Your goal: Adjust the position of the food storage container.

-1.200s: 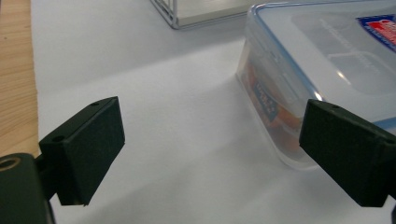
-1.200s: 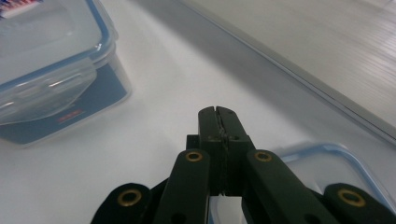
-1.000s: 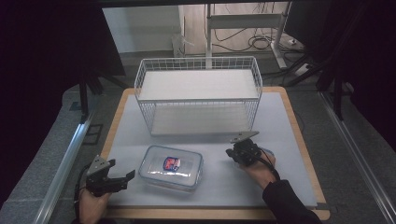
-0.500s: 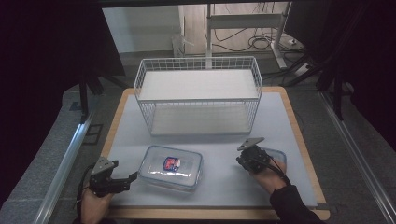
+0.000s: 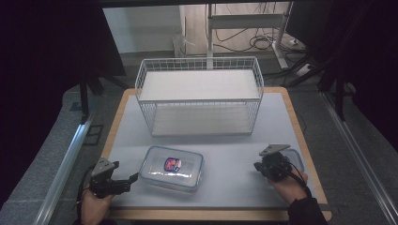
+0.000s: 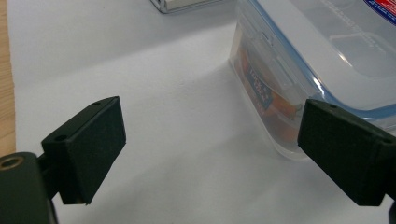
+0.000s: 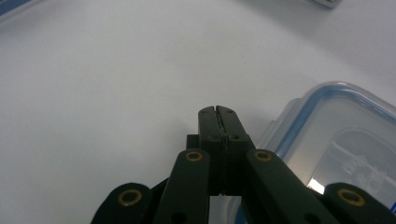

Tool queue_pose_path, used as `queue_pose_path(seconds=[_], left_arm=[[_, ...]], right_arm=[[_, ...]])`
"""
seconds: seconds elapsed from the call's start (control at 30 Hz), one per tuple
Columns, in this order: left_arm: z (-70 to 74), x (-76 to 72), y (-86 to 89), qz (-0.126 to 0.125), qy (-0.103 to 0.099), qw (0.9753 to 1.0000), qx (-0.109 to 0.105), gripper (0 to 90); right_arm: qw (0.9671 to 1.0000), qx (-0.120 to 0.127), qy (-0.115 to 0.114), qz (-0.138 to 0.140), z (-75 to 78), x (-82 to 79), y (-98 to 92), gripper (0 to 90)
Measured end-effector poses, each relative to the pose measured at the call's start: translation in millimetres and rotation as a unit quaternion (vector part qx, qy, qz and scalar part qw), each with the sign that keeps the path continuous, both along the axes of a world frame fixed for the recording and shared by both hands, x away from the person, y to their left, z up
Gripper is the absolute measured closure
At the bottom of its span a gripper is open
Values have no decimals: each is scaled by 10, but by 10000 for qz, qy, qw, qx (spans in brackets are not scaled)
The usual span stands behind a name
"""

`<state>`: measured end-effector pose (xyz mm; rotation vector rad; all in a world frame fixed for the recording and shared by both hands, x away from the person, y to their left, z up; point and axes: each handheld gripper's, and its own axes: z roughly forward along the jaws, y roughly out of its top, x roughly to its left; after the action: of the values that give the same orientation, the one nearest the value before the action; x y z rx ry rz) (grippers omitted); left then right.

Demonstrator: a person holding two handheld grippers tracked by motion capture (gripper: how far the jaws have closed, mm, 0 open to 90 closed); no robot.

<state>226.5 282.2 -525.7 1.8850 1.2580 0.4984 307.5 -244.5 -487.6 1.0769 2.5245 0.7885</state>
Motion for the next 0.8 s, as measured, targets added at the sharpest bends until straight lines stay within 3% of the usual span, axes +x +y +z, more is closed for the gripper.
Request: queue_pose_path(seconds=[0.13, 0.23, 0.37, 0.4, 0.5, 0.6, 0.8], left_arm=[[5, 5, -4, 30, -4, 10000, 46, 58], [19, 3, 5, -26, -1, 10000, -46, 53], [39, -8, -30, -61, 65, 9999, 144, 125], [49, -18, -73, -133, 50, 9993, 346, 295], [47, -11, -159, -317, 120, 9982, 496, 514], [45, 10, -222, -549, 285, 9971, 443, 645], [35, 49, -312, -687, 506, 9958, 329, 864]], right_arm=[[9997, 228, -8, 36, 14, -11, -3, 900], [9992, 347, -69, 164, 36, -39, 50, 900], [9984, 508, -119, 237, 42, -50, 73, 900], [9980, 575, -131, 225, 48, -52, 78, 900], [9974, 673, -84, 232, 45, -54, 93, 899], [9972, 675, -62, 320, 36, -65, 129, 898], [9963, 727, 41, 461, 14, -98, 212, 886]])
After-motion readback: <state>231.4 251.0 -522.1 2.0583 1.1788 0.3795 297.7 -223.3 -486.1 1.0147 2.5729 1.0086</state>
